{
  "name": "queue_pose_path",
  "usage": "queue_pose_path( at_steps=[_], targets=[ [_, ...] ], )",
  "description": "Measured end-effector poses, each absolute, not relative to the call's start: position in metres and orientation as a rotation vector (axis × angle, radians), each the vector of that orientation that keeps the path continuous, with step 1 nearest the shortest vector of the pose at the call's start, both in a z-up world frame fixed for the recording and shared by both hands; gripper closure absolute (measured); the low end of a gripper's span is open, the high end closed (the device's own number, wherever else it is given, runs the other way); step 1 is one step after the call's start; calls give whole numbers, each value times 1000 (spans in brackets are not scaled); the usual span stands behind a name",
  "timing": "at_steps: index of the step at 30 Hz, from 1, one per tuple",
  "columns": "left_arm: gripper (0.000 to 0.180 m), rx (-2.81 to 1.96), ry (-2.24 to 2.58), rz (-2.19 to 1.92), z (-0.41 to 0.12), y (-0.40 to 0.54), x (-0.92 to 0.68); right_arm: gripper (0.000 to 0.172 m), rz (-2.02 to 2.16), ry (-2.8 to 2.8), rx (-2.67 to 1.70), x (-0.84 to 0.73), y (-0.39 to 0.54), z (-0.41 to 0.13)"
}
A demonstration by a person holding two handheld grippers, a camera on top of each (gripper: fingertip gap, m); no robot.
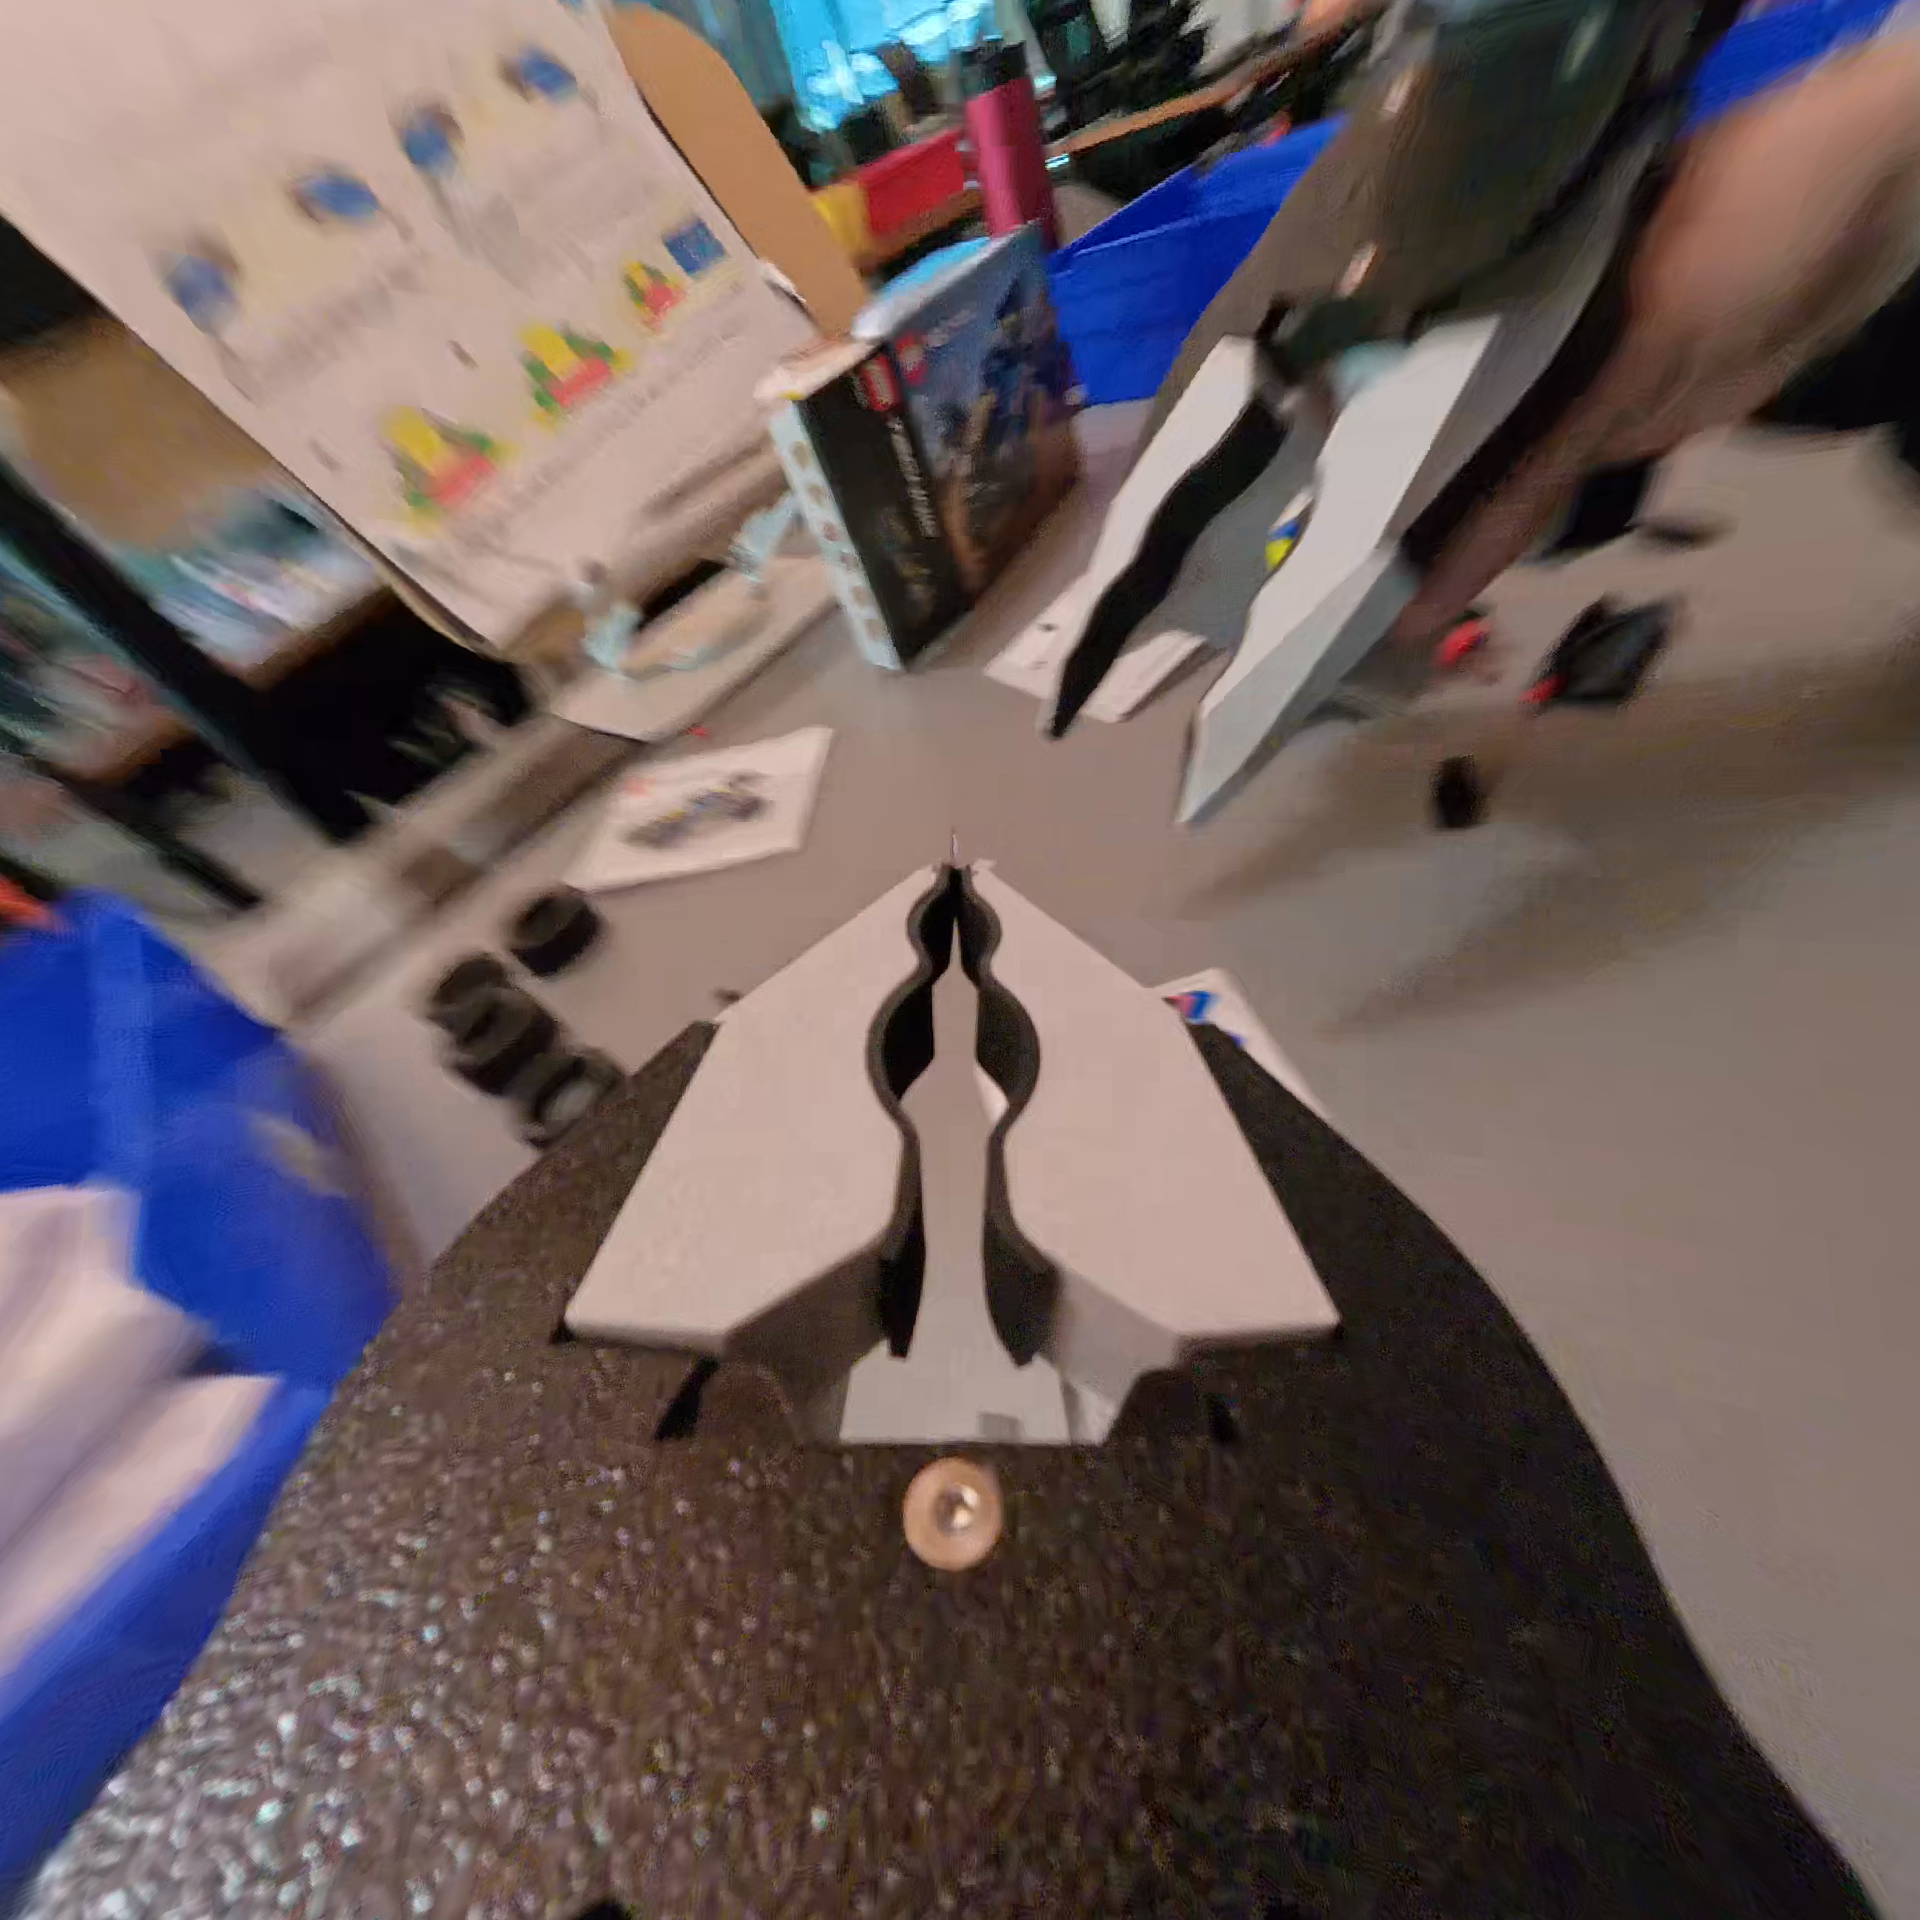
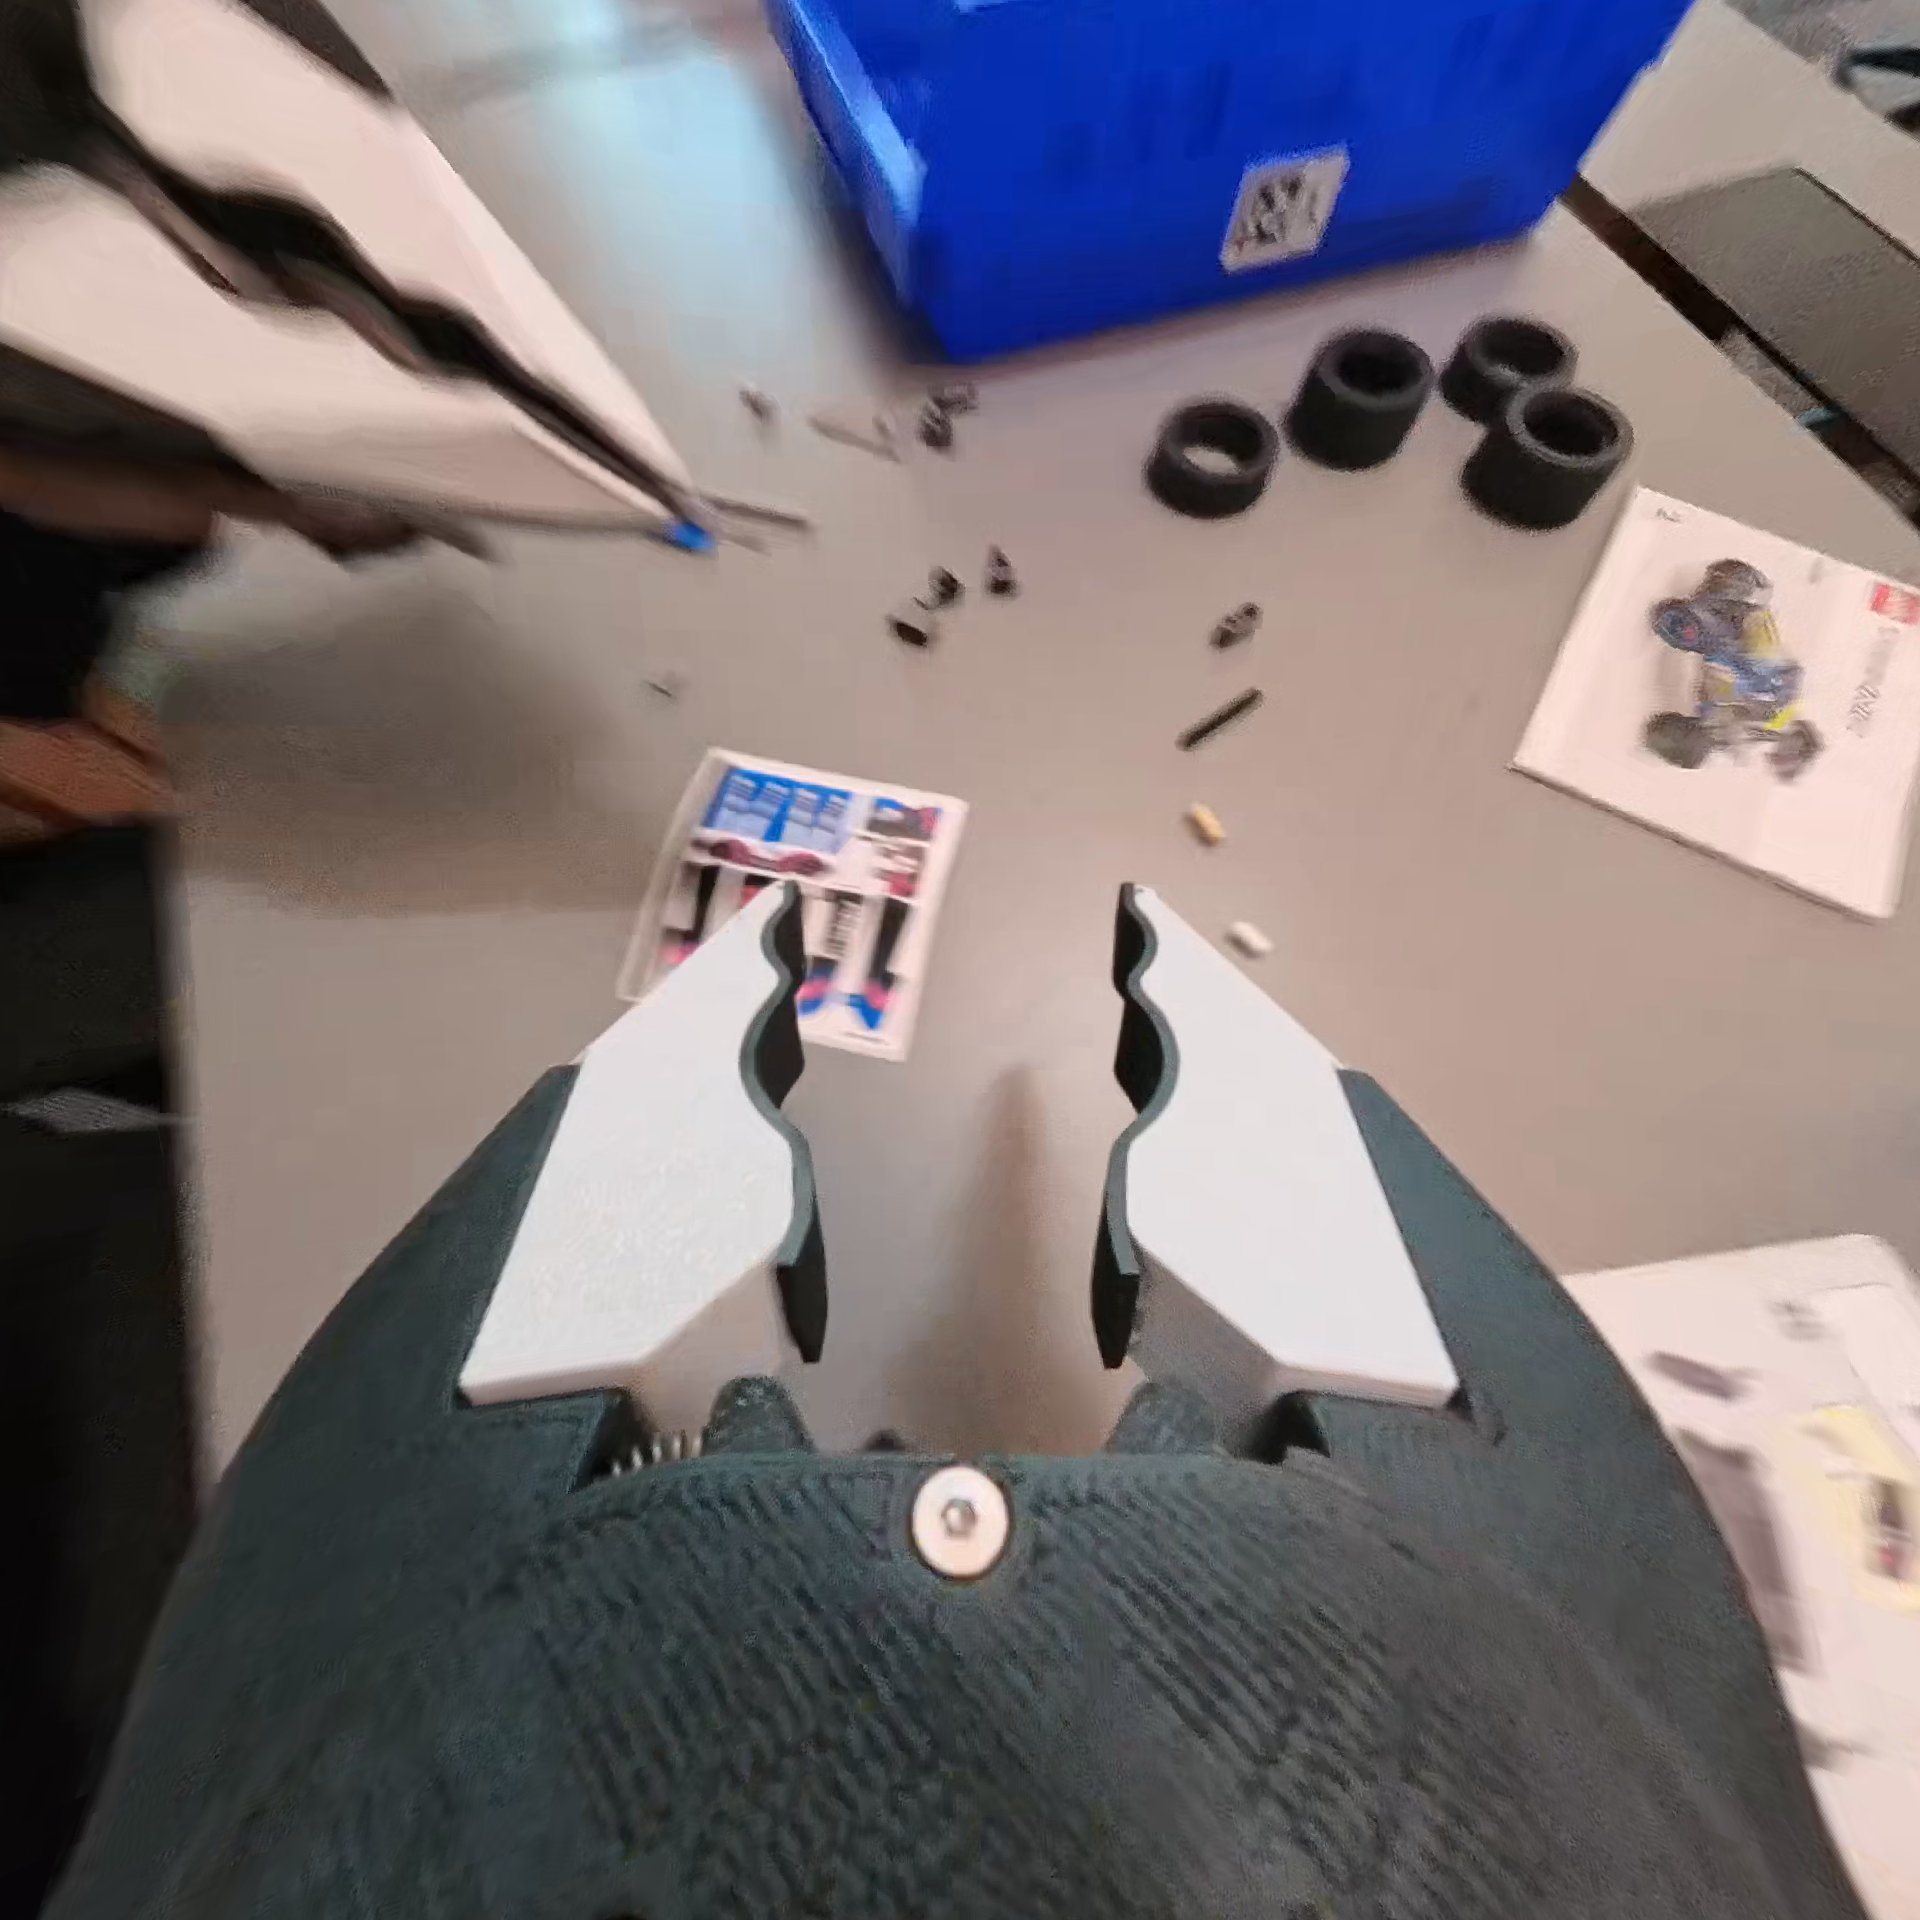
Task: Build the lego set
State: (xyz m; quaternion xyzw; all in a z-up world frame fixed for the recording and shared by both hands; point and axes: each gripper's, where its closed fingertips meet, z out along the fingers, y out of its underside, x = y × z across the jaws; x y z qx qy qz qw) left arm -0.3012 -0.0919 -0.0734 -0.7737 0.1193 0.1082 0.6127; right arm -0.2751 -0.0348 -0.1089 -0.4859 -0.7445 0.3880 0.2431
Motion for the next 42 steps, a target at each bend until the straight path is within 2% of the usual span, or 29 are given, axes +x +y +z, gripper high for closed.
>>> queue_pose_path(
  at_steps=[4, 7, 14, 16, 18, 32, 42],
  targets=[
    [180, -1601, 534, 861, -51, -83, -281, 137, 1538, -1710, -1435, -250, -63, -53],
    [180, -1372, 683, 1125, -31, -81, -253, 139, 1752, -1425, -1475, -234, -65, -33],
    [180, -1099, 872, 1385, -18, -76, -212, 157, 2149, -1176, -1570, -206, -69, -27],
    [180, -1067, 911, 1412, -17, -73, -204, 155, 2229, -1136, -1548, -201, -74, -23],
    [180, -1039, 931, 1439, -15, -72, -199, 160, 2313, -1071, -1526, -195, -75, -15],
    [180, -947, 1036, 1559, -8, -70, -183, 172, 2296, -1066, -1486, -182, -74, -9],
    [180, -983, 1104, 1546, -15, -68, -183, 172, 1974, -1266, -1369, -184, -72, -16]
  ],
)
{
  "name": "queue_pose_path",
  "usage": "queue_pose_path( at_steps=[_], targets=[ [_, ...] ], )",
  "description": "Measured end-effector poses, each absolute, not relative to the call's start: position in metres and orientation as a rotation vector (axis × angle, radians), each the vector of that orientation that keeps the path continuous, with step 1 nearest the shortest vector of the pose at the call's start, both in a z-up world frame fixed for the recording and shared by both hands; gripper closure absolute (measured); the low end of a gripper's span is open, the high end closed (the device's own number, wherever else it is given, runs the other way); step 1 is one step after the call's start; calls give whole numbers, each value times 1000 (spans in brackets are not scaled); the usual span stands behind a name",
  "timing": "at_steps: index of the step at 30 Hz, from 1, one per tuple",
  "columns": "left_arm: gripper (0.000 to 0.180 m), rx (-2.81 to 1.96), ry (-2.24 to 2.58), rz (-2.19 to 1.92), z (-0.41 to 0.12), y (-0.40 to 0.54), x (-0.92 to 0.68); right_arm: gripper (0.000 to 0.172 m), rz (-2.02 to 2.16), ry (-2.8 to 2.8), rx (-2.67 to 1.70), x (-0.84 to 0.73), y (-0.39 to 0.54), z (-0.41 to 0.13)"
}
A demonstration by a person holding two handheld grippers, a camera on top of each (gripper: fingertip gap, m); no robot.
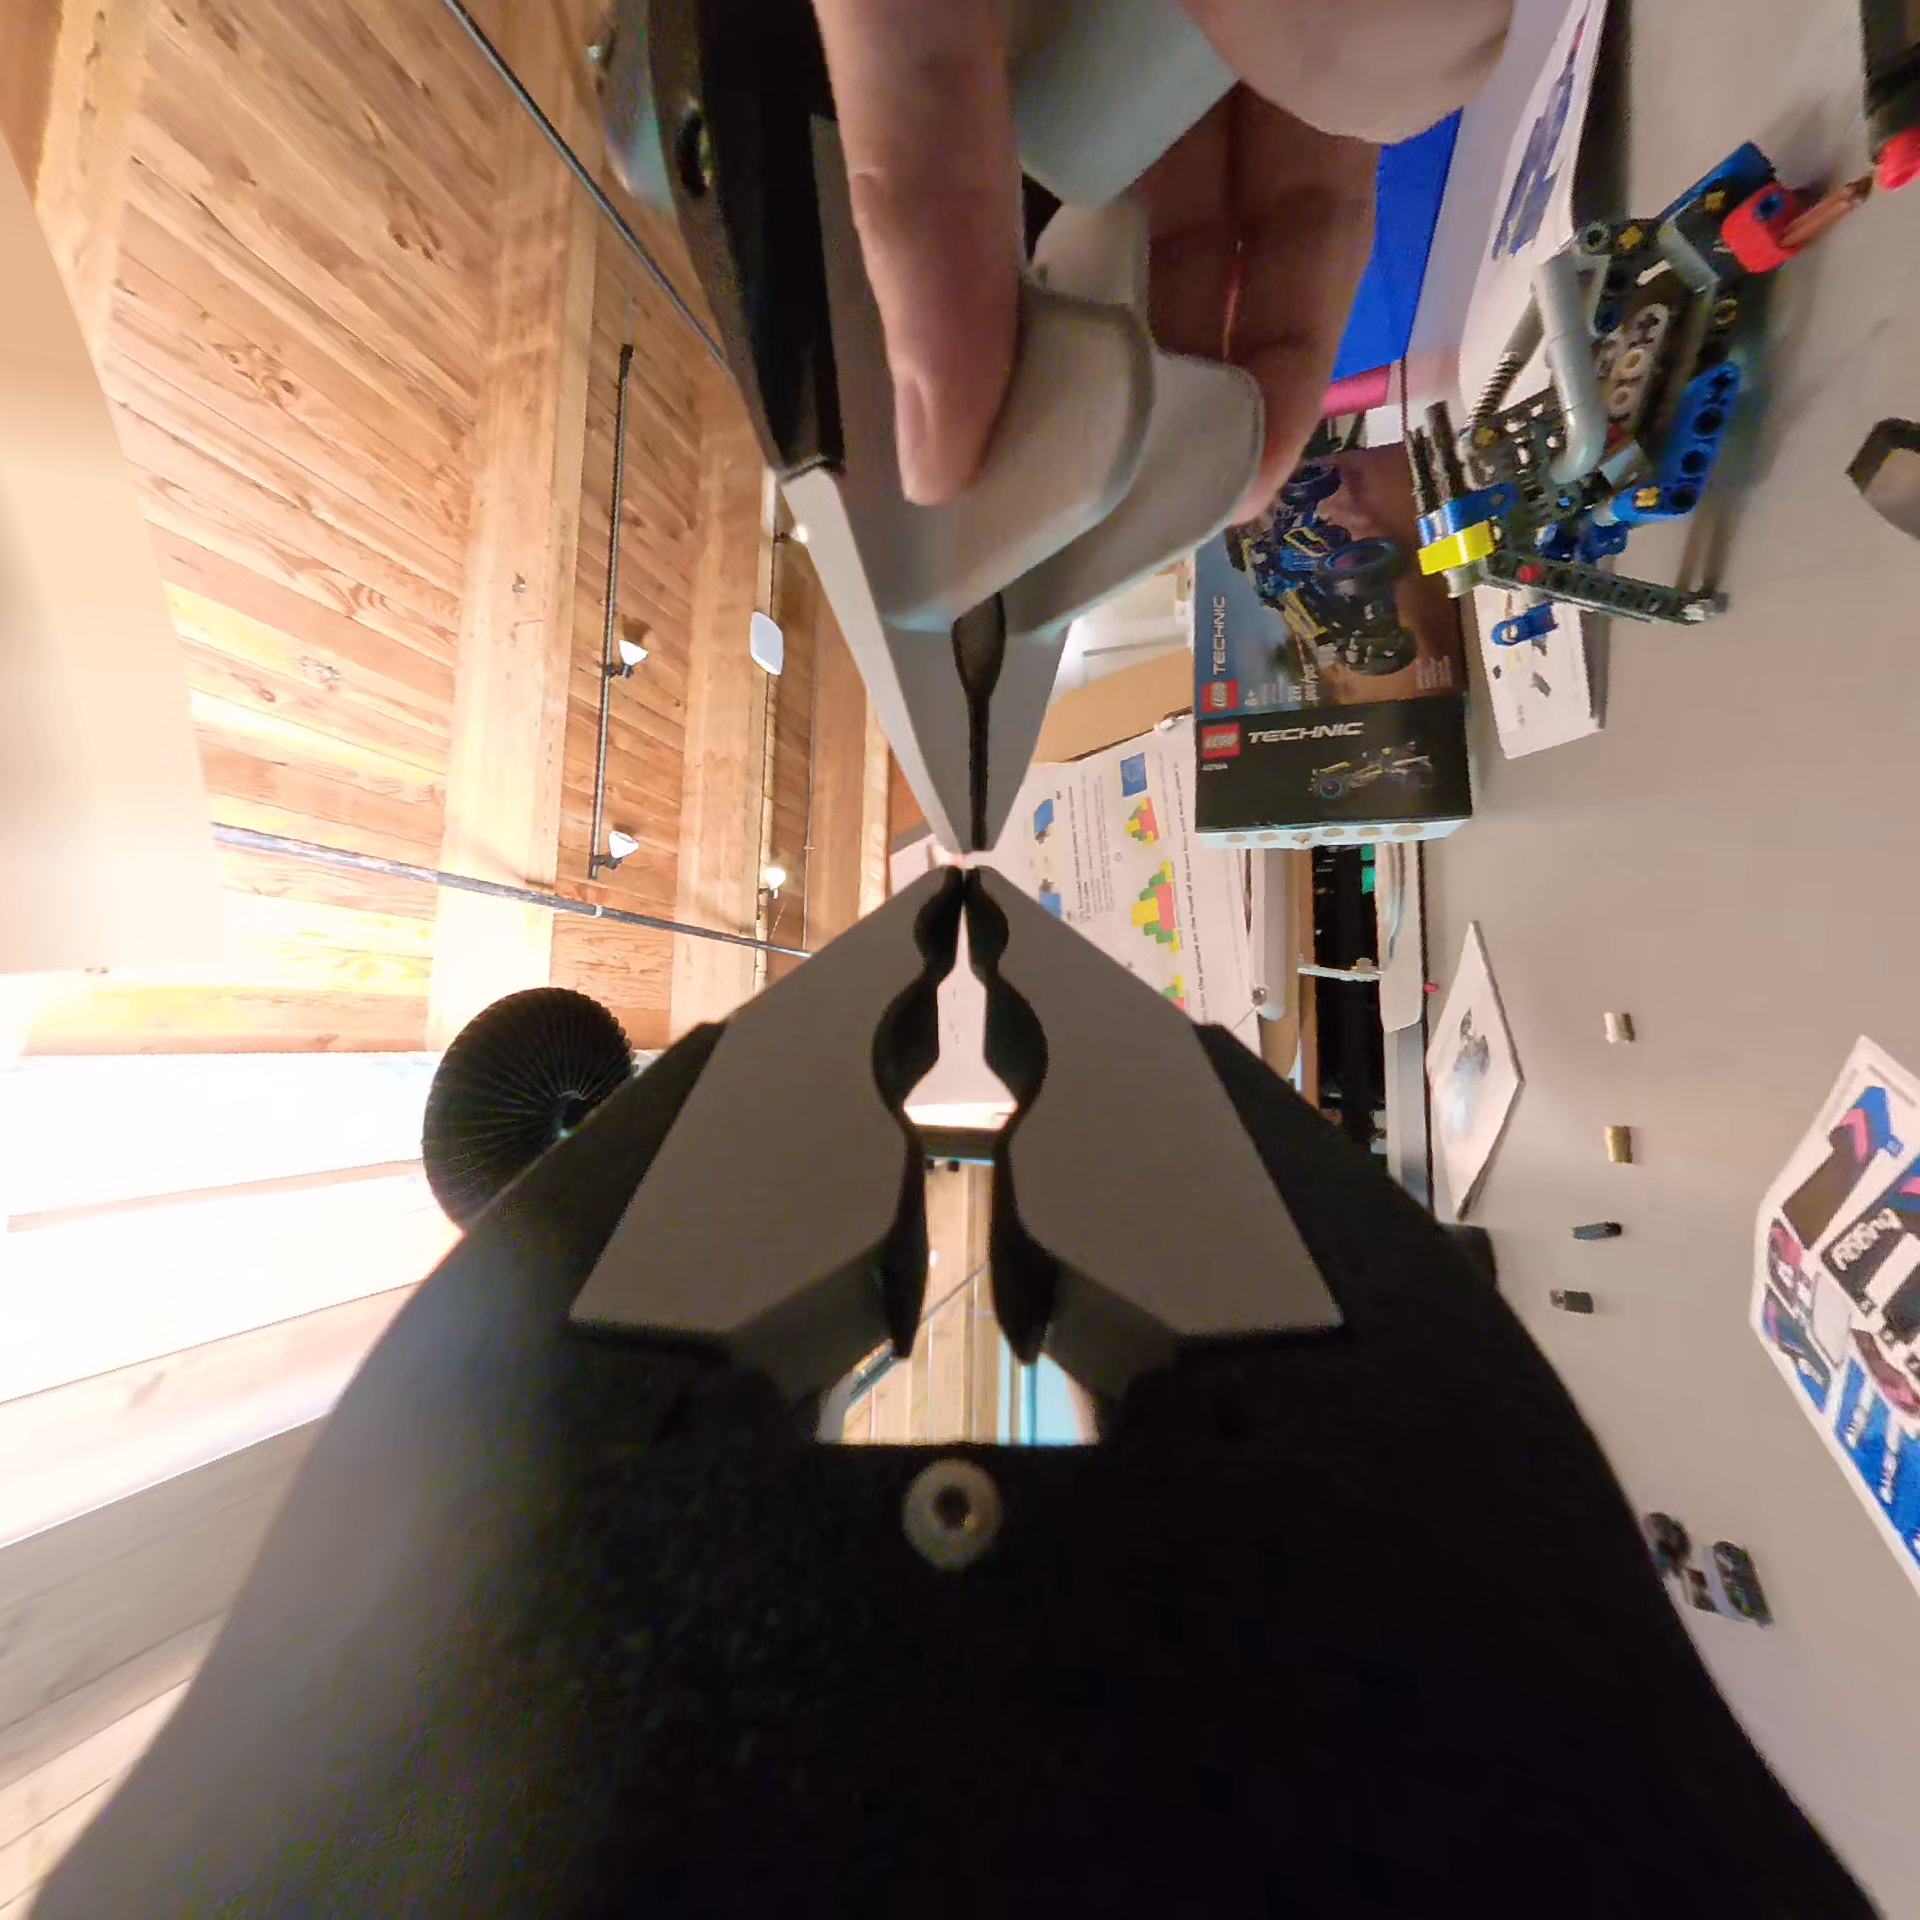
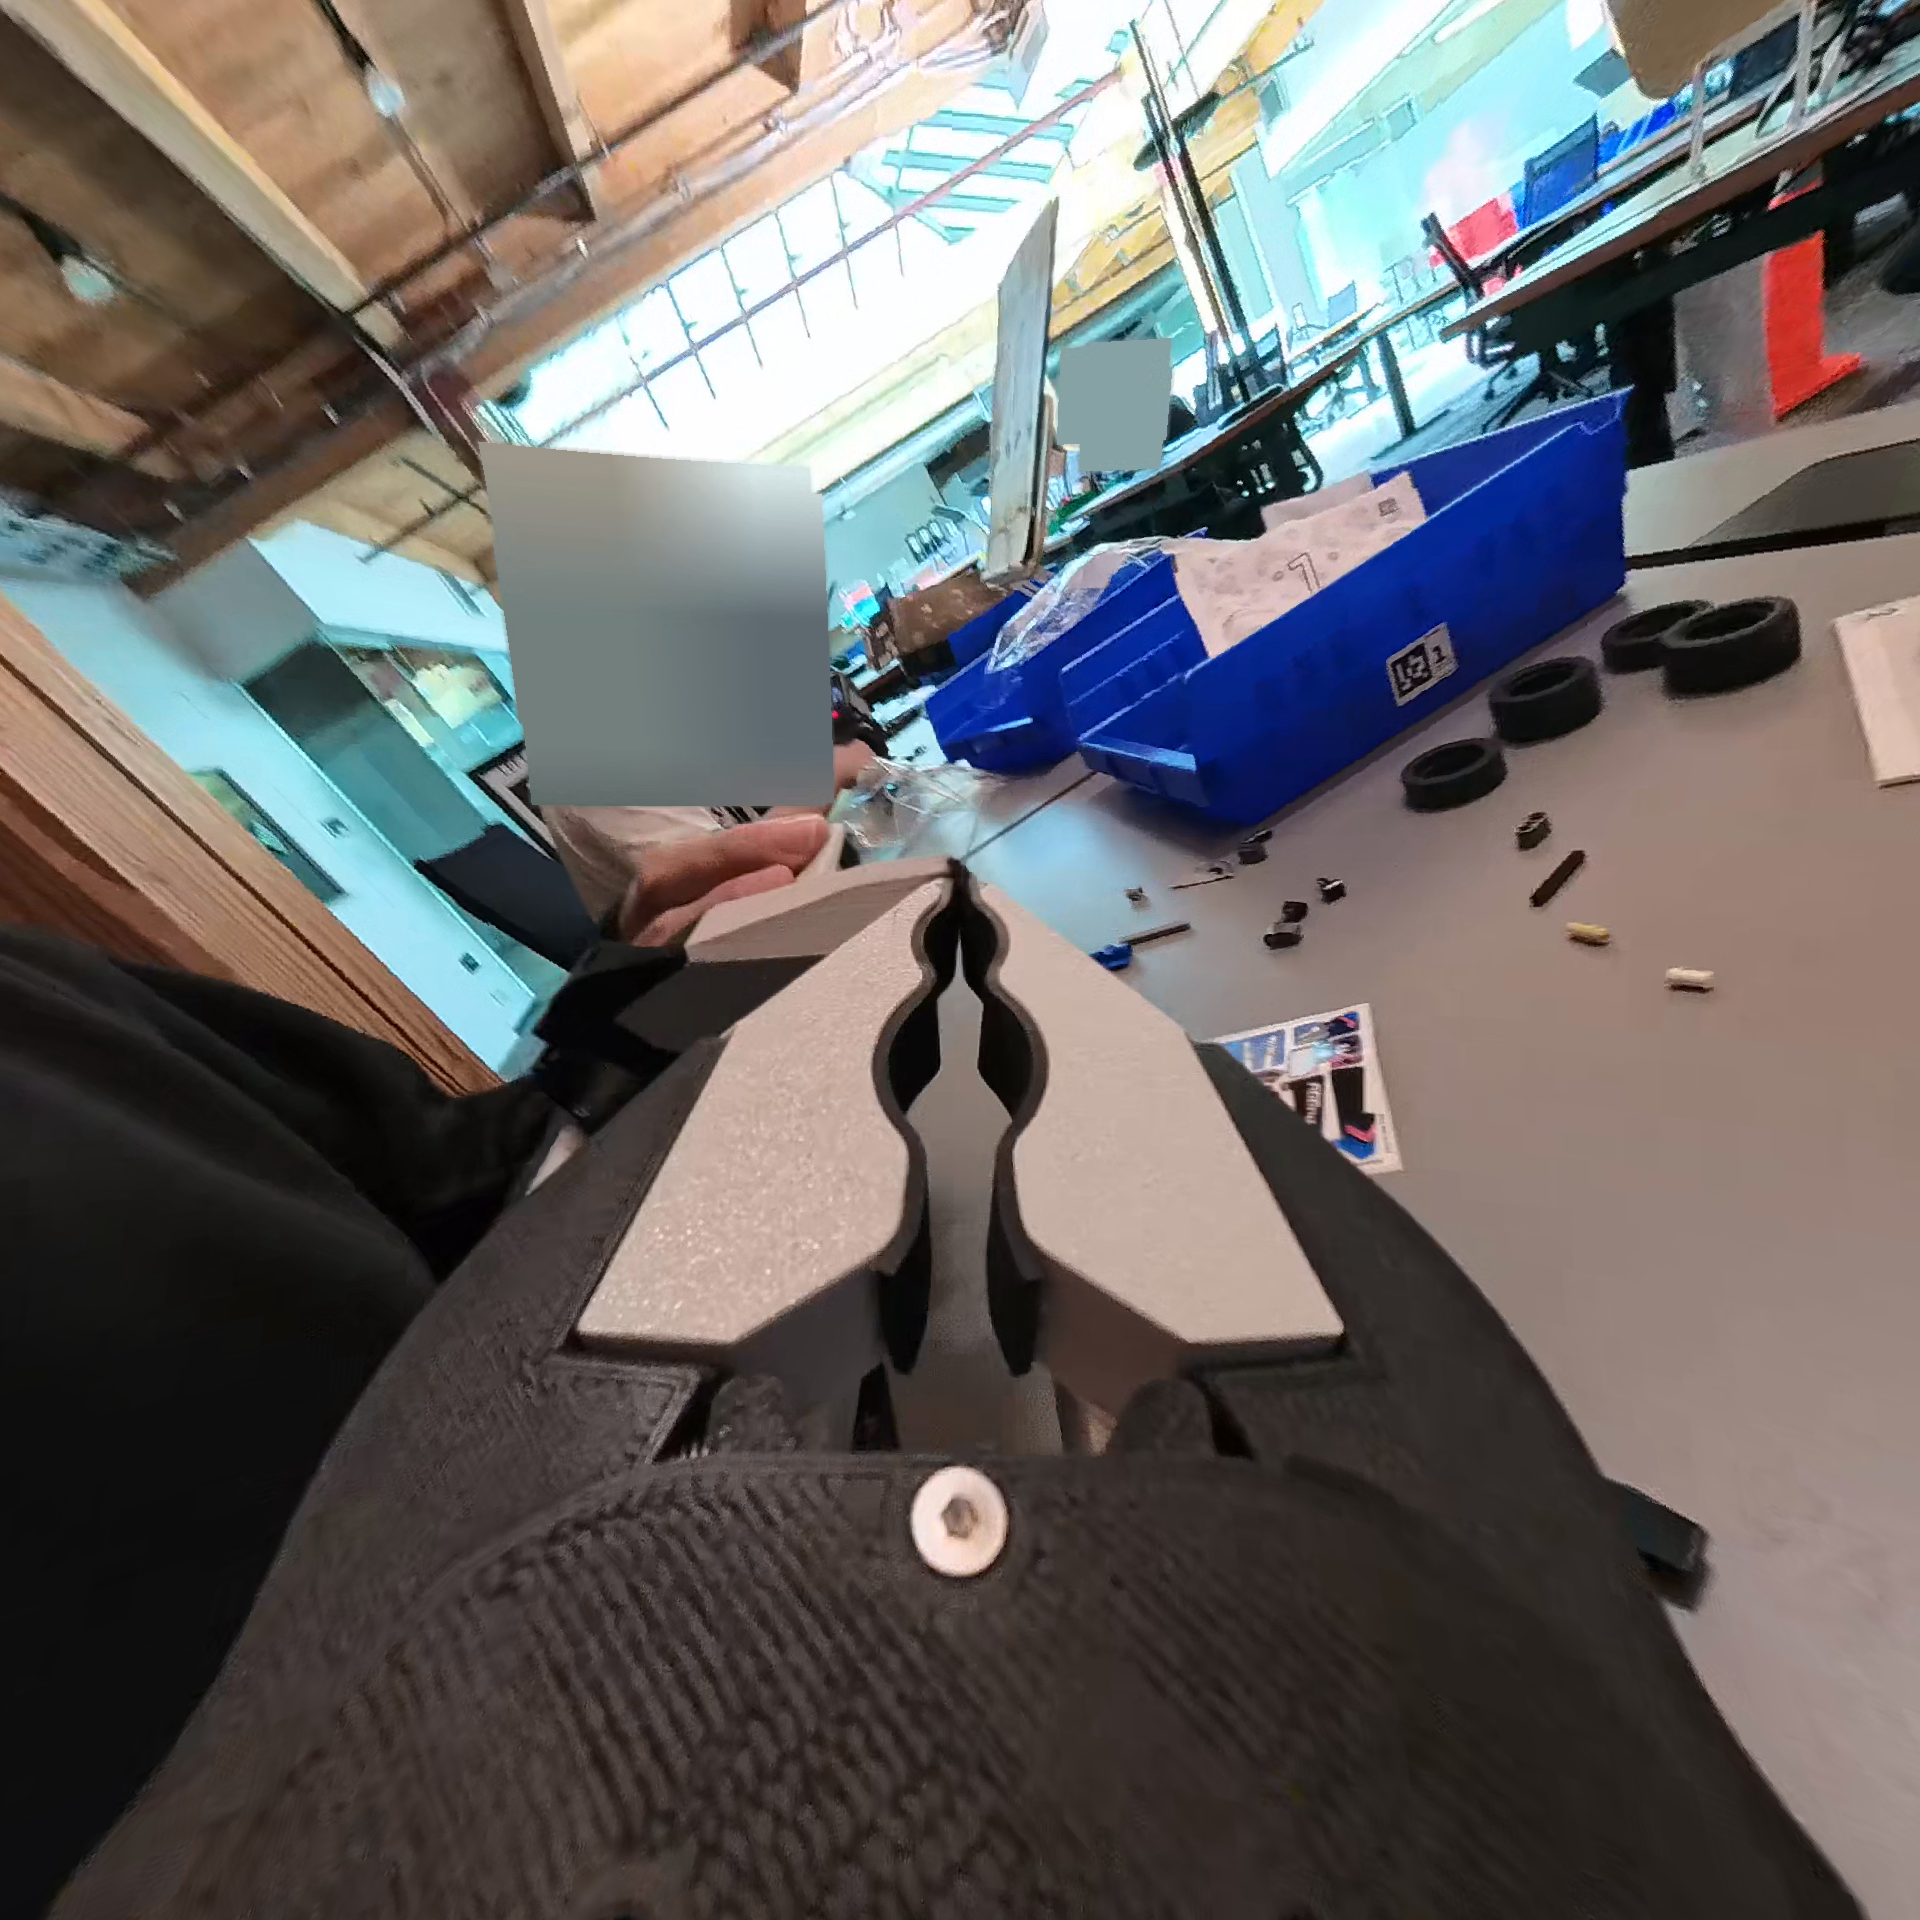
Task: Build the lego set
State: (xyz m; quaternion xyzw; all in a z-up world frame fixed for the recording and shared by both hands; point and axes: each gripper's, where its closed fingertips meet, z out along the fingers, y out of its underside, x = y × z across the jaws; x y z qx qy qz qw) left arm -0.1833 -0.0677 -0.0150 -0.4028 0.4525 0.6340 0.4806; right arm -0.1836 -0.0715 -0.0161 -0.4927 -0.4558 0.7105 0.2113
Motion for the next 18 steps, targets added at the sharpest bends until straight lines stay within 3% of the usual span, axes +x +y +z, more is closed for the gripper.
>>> queue_pose_path(
  at_steps=[4, 10, 15, 18],
  targets=[
    [180, -1020, 1109, 1513, -19, -66, -186, 172, 1975, -1266, -1369, -184, -69, -18],
    [165, -1215, 1023, 1235, -23, -65, -196, 172, 1845, -1400, -1345, -180, -65, -27],
    [165, -1706, 830, 34, -36, -77, -173, 172, 1611, -1857, -1321, -158, -81, -66],
    [166, -1868, 888, -439, -48, -97, -154, 172, 1410, -2108, -1302, -143, -88, -95]
  ],
)
